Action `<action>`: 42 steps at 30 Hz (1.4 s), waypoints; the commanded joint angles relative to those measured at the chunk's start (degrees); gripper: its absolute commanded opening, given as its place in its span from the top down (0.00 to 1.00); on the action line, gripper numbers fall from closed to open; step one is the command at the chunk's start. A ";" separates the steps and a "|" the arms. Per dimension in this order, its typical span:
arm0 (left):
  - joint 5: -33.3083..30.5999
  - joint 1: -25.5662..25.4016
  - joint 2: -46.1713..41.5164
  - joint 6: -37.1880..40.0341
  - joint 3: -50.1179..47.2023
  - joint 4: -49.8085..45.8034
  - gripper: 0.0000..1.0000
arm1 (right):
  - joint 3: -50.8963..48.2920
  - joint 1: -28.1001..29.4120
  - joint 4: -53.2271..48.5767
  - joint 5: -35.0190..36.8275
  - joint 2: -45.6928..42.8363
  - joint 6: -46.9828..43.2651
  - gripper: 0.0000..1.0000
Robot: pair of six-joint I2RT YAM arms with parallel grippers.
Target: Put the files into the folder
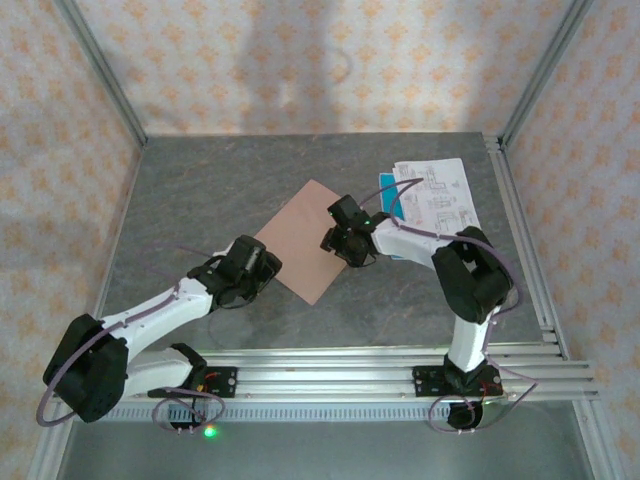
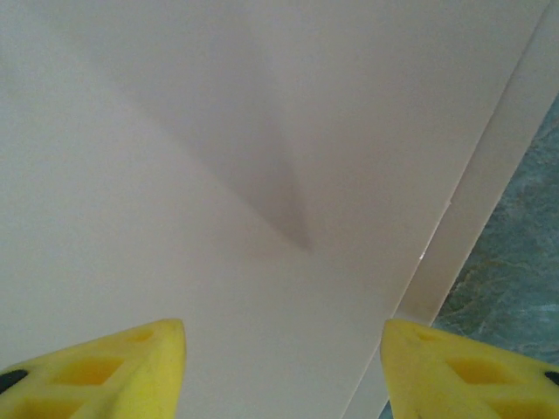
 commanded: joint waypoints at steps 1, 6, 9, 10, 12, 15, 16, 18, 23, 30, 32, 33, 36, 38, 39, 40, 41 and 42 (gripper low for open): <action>0.64 0.44 0.38 2.00 0.76 0.76 0.32 | 1.88 -0.55 -0.22 1.57 1.08 0.70 0.39; 1.29 0.44 1.43 2.28 1.36 1.09 0.32 | 1.26 -0.73 0.24 1.26 1.21 1.12 0.39; 1.26 0.37 2.17 2.72 2.00 0.98 0.32 | 0.56 -0.72 0.77 1.30 0.95 1.47 0.39; 1.33 0.40 2.42 2.81 2.22 0.93 0.32 | 0.38 -0.73 1.00 1.26 0.94 1.54 0.39; 1.59 0.44 2.96 2.90 2.56 1.31 0.32 | 0.11 -0.73 1.37 1.08 1.10 1.78 0.39; 1.70 0.35 3.53 3.05 2.94 1.35 0.32 | -0.06 -0.73 1.36 0.86 1.56 1.99 0.39; 1.63 0.35 3.53 3.08 3.04 1.27 0.32 | -0.33 -0.73 1.56 0.85 1.54 2.09 0.39; 1.64 0.33 3.56 3.32 3.21 1.16 0.32 | -0.96 -0.73 2.12 0.88 1.14 2.33 0.39; 1.76 0.35 3.68 3.49 3.37 0.99 0.32 | -1.38 -0.81 2.33 1.03 1.63 2.36 0.39; 1.83 0.34 3.82 4.28 3.83 0.74 0.32 | -3.60 -0.89 3.45 1.27 0.52 3.06 0.38; 1.82 0.35 4.00 4.72 4.03 0.64 0.32 | -3.85 -0.90 3.54 1.36 0.41 3.11 0.38; 1.96 0.35 4.17 4.95 4.17 0.71 0.31 | -3.85 -0.90 3.53 1.39 0.49 2.99 0.38; 2.35 0.30 4.44 5.60 4.58 1.15 0.31 | -3.67 -0.90 3.65 1.29 1.28 2.98 0.38; 2.52 0.29 4.62 5.95 4.96 1.00 0.30 | -3.58 -0.91 3.70 1.00 1.64 3.07 0.39; 2.49 0.35 4.70 6.19 5.10 0.73 0.30 | -3.61 -0.91 3.79 0.91 1.74 3.15 0.38; 2.44 0.27 4.79 6.31 5.21 0.66 0.30 | -3.63 -0.90 3.85 0.90 1.73 3.25 0.38; 2.29 0.33 4.89 6.41 5.12 0.54 0.30 | -3.68 -0.91 3.77 0.96 1.65 3.24 0.38; 2.26 0.34 5.05 6.50 5.14 0.71 0.30 | -3.67 -0.91 3.62 1.10 1.66 3.16 0.38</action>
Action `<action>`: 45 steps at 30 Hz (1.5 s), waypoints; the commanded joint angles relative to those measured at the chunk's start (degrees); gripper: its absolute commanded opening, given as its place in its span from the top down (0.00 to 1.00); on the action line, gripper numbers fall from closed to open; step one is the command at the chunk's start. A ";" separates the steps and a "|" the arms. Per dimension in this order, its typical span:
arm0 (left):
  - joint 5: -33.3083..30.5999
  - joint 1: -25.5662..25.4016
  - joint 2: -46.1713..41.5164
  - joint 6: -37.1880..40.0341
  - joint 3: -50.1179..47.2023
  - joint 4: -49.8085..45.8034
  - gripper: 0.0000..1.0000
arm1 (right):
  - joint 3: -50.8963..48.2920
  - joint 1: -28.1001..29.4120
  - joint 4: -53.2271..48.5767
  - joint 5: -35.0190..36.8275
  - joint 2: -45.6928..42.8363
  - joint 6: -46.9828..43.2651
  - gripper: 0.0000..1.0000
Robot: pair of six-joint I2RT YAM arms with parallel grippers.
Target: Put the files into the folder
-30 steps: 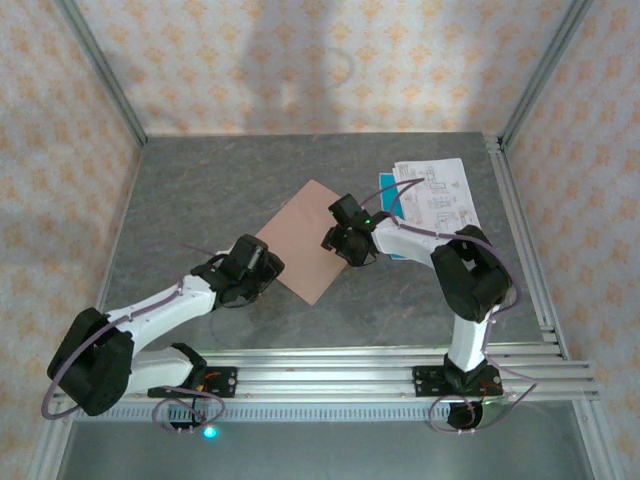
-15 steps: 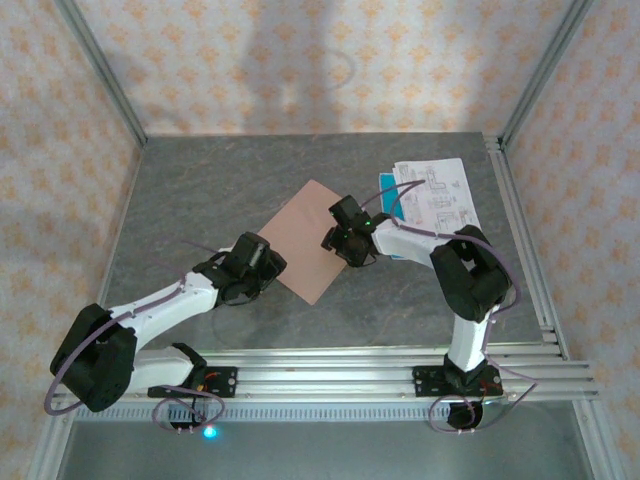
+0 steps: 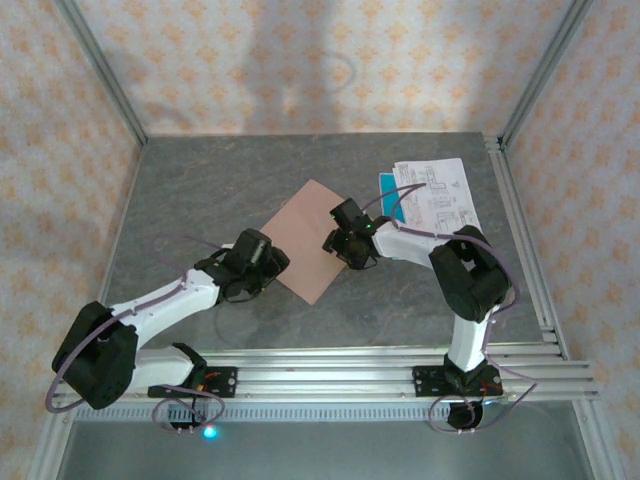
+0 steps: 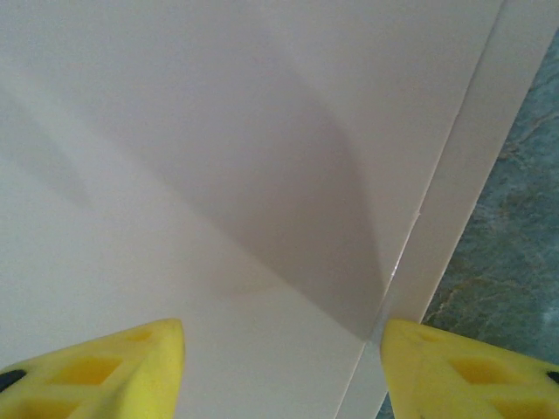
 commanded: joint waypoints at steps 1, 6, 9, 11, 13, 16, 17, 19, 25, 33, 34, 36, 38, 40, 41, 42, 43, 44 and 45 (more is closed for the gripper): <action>-0.40 0.35 0.72 1.93 1.49 -0.12 0.30 | -1.02 -0.29 -0.07 1.25 1.25 0.75 0.38; -0.42 0.36 2.78 2.02 1.05 2.58 0.30 | -1.64 -0.29 -0.29 1.26 1.40 0.84 0.38; -0.54 0.38 4.20 2.11 1.04 3.94 0.30 | -1.82 -0.29 -0.34 1.06 1.44 0.75 0.38; -0.91 0.37 5.02 2.20 1.04 4.38 0.30 | -1.82 -0.35 -0.50 1.01 1.43 0.66 0.38; -1.28 0.37 5.77 2.20 0.89 5.41 0.30 | -1.82 -0.38 -0.50 0.99 1.44 0.68 0.38; -1.49 0.37 6.94 2.20 0.78 7.18 0.31 | -1.79 -0.38 -0.43 0.83 1.44 0.60 0.39; -1.44 0.33 7.42 2.14 0.68 7.63 0.31 | -1.75 -0.40 -0.44 0.82 1.58 0.62 0.38; -1.52 0.35 8.21 2.03 0.67 8.14 0.32 | -1.82 -0.47 -0.42 0.75 1.61 0.60 0.38; -1.76 0.37 8.85 1.33 -0.35 9.67 0.33 | -1.82 -0.56 -0.33 0.51 1.64 0.59 0.38; -3.26 0.38 8.88 0.34 -0.56 6.96 0.33 | -1.73 -0.65 -0.36 0.27 1.81 0.61 0.38; -3.90 0.33 8.39 0.10 -0.69 6.23 0.32 | -1.73 -0.65 -0.37 0.24 1.75 0.57 0.38; -4.84 0.37 7.38 -0.26 -1.56 6.15 0.32 | -1.67 -0.58 -0.35 0.29 1.79 0.57 0.38; -5.36 0.33 7.17 -0.22 -1.99 6.23 0.31 | -1.65 -0.65 -0.37 0.20 1.72 0.59 0.38; -5.46 0.33 7.90 -0.15 -1.78 6.91 0.30 | -1.67 -0.65 -0.38 0.20 1.83 0.57 0.38; -5.37 0.37 8.45 -0.24 -1.78 7.76 0.30 | -1.64 -0.65 -0.38 0.20 1.83 0.58 0.38; -5.41 0.37 8.96 -0.30 -1.69 8.23 0.30 | -1.58 -0.64 -0.43 0.19 1.80 0.58 0.38; -5.50 0.38 9.47 -0.35 -1.47 8.81 0.30 | -1.57 -0.62 -0.42 0.14 1.79 0.57 0.38; -5.59 0.37 9.96 -0.35 -1.22 9.34 0.30 | -1.56 -0.65 -0.44 0.10 1.83 0.63 0.38; -5.75 0.32 10.47 -0.43 -0.96 9.71 0.30 | -1.58 -0.65 -0.44 0.09 1.86 0.57 0.38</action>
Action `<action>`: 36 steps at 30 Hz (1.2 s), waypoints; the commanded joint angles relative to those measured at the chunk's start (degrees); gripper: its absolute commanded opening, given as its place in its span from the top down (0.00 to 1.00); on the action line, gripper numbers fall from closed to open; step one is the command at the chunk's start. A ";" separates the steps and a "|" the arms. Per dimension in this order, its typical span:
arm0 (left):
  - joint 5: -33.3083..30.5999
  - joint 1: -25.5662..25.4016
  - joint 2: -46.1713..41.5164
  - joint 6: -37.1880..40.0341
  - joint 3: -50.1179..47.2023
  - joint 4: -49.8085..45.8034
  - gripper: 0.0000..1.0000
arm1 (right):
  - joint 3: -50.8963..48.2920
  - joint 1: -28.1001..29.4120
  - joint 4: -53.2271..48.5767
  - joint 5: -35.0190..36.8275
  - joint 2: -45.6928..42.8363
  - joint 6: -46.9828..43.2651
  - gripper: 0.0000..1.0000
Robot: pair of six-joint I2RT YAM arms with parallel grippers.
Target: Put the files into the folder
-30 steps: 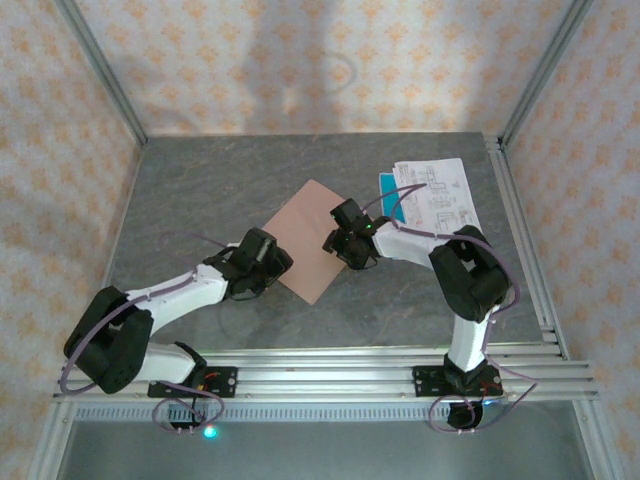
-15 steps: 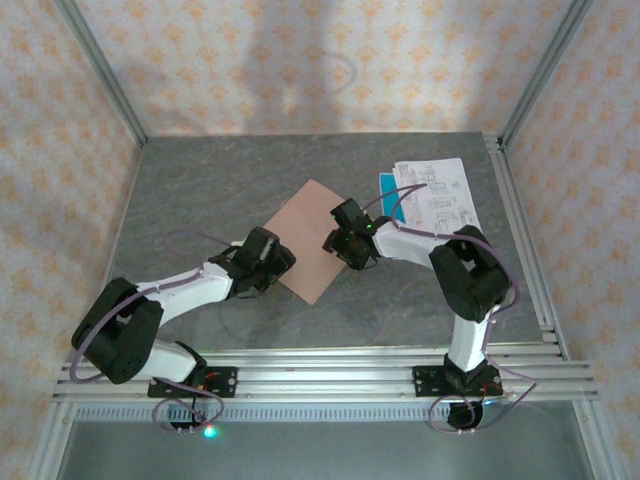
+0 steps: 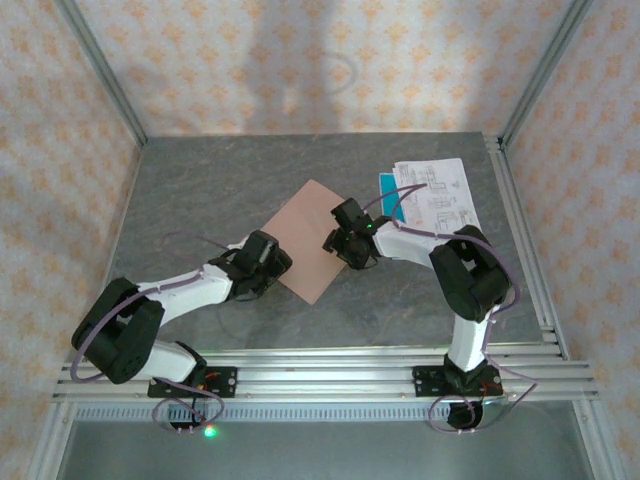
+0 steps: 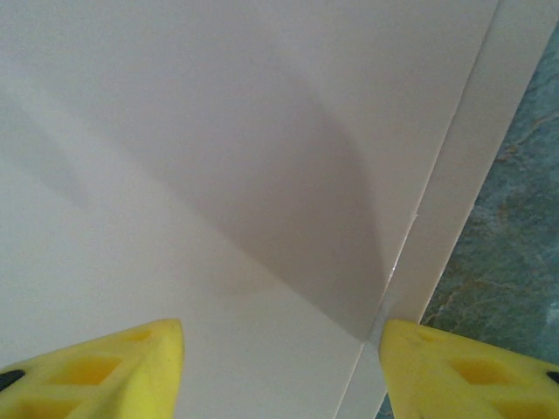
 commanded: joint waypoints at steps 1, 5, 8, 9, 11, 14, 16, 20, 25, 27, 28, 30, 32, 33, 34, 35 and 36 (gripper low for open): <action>-2.66 0.30 1.79 -0.72 0.65 1.41 0.31 | -1.34 -0.27 -0.73 0.64 1.95 0.40 0.38; -2.81 0.33 2.93 -0.81 1.39 3.40 0.32 | -1.33 -0.27 -0.77 0.44 2.10 0.39 0.38; -2.97 0.36 3.59 -1.07 1.47 5.14 0.34 | -1.25 -0.27 -0.78 0.37 2.16 0.30 0.38; -2.99 0.38 3.75 -1.24 1.47 5.69 0.35 | -1.25 -0.24 -0.82 0.33 2.20 0.26 0.38; -2.82 0.37 3.78 -1.75 1.22 6.94 0.38 | -1.16 -0.27 -0.81 0.24 2.26 0.19 0.38; -2.63 0.37 3.69 -2.22 1.21 7.26 0.41 | -1.12 -0.27 -0.98 0.09 2.45 0.06 0.38; -2.79 0.38 3.47 -2.22 1.21 7.39 0.43 | -1.07 -0.23 -0.83 -0.03 2.45 0.11 0.38; -2.82 0.29 3.09 -2.30 0.69 8.66 0.47 | -1.17 -0.27 -0.81 -0.11 2.46 0.01 0.38; -2.42 0.04 2.35 -2.74 -0.20 10.11 0.49 | -0.90 -0.27 -0.97 -0.44 2.95 -0.28 0.38; -2.55 -0.03 1.87 -2.70 -0.20 9.76 0.49 | -0.73 -0.27 -1.09 -0.46 3.20 -0.40 0.38; -2.49 -0.05 1.83 -2.66 -0.20 9.56 0.49 | -0.76 -0.26 -1.15 -0.54 3.29 -0.40 0.38; -2.25 -0.12 1.77 -2.66 0.34 8.23 0.49 | -0.68 -0.36 -1.22 -0.55 3.41 -0.37 0.38; -2.19 -0.18 1.81 -2.23 0.98 6.61 0.47 | -0.59 -0.36 -1.29 -0.47 3.54 -0.44 0.38; -2.28 -0.19 1.91 -2.03 1.18 5.88 0.46 | -0.55 -0.45 -1.35 -0.46 3.48 -0.49 0.38; -2.36 -0.22 2.08 -1.72 1.50 4.89 0.45 | -0.55 -0.48 -1.43 -0.44 3.49 -0.49 0.38; -2.46 -0.19 2.19 -1.37 1.86 3.73 0.43 | -0.55 -0.54 -1.48 -0.46 3.50 -0.52 0.38; -2.63 -0.22 2.28 -1.11 2.20 2.71 0.42 | -0.55 -0.62 -1.62 -0.46 3.53 -0.56 0.38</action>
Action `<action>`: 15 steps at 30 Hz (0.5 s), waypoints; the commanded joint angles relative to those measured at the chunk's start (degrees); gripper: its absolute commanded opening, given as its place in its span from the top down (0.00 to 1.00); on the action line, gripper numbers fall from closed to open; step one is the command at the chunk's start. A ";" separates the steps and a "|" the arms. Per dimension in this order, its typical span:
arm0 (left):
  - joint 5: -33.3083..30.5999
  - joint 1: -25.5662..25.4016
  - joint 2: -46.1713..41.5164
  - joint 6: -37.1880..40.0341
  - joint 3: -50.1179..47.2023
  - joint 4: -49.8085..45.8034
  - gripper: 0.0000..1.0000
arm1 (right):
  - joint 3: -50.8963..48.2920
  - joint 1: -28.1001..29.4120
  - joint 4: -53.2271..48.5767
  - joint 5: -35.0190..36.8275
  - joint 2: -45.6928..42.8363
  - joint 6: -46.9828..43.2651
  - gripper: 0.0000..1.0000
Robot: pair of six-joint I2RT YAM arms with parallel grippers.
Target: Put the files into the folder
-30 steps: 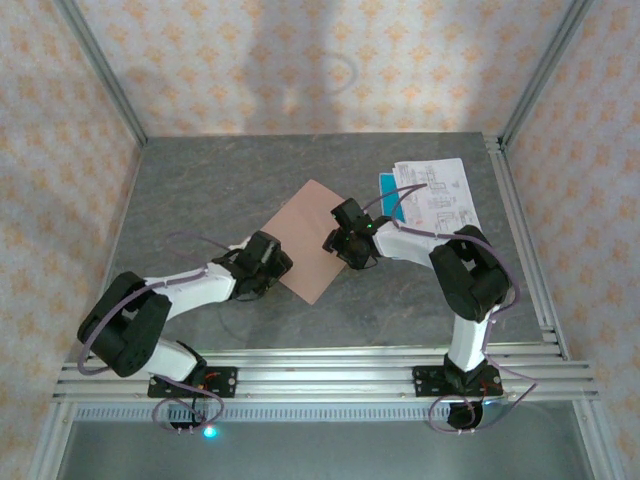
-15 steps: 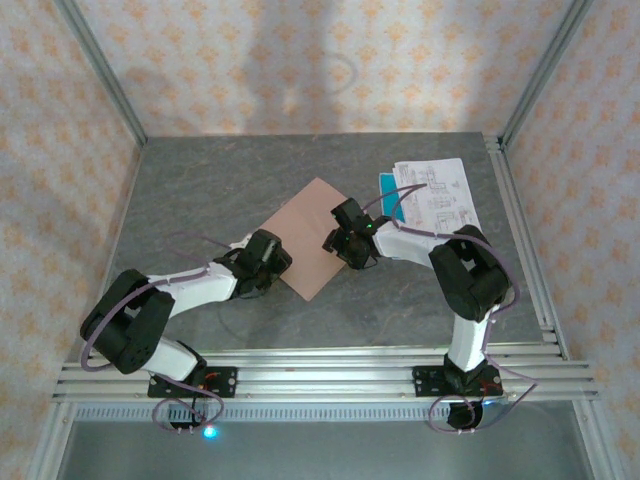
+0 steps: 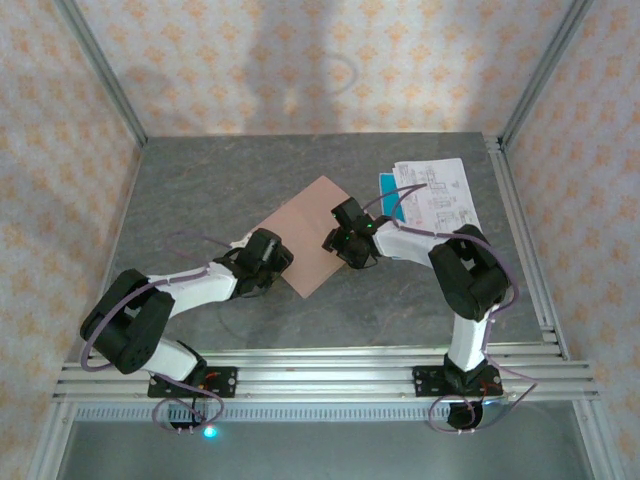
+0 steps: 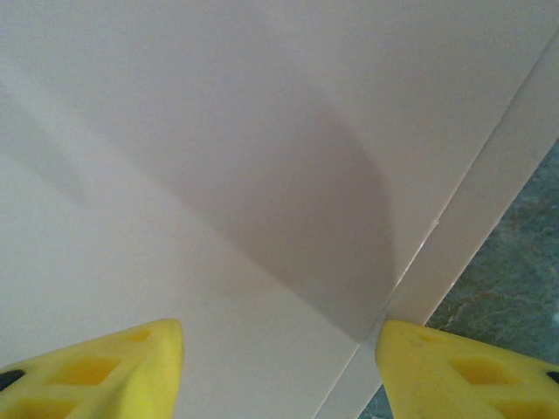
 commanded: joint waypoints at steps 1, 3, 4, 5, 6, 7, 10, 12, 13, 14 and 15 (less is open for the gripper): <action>-1.45 -0.23 -0.84 1.62 2.23 -4.73 0.40 | -0.63 -0.34 -2.36 0.19 2.99 -0.53 0.38; -2.34 -0.08 -1.08 2.11 2.46 -6.07 0.38 | -0.60 -0.45 -2.39 0.08 2.91 -0.56 0.38; -2.84 0.02 -1.17 2.51 2.48 -6.38 0.38 | -0.59 -0.51 -2.44 0.10 2.96 -0.60 0.38; -3.11 0.36 -1.12 2.77 2.51 -6.38 0.38 | -0.59 -0.52 -2.48 0.11 2.99 -0.69 0.38; -3.15 0.69 -1.11 3.14 2.59 -6.21 0.38 | -0.60 -0.51 -2.49 0.10 2.98 -0.71 0.38; -3.07 1.13 -1.01 3.44 2.63 -5.90 0.38 | -0.59 -0.52 -2.50 0.10 2.99 -0.71 0.38; -2.98 2.41 -0.79 4.76 3.29 -4.83 0.38 | -0.59 -0.60 -2.58 0.02 3.02 -0.77 0.38; -3.07 2.97 -0.22 5.86 4.46 -5.28 0.38 | -0.66 -0.60 -2.56 -0.06 3.11 -0.77 0.38; -3.02 3.18 0.48 6.35 5.25 -5.89 0.38 | -0.68 -0.60 -2.61 -0.07 3.09 -0.80 0.38; -2.90 3.42 1.13 6.74 5.70 -6.12 0.38 | -0.73 -0.69 -2.48 -0.14 3.08 -0.79 0.38; -2.73 3.50 1.84 6.87 6.01 -6.10 0.38 | -0.68 -0.69 -2.49 -0.16 3.10 -0.76 0.38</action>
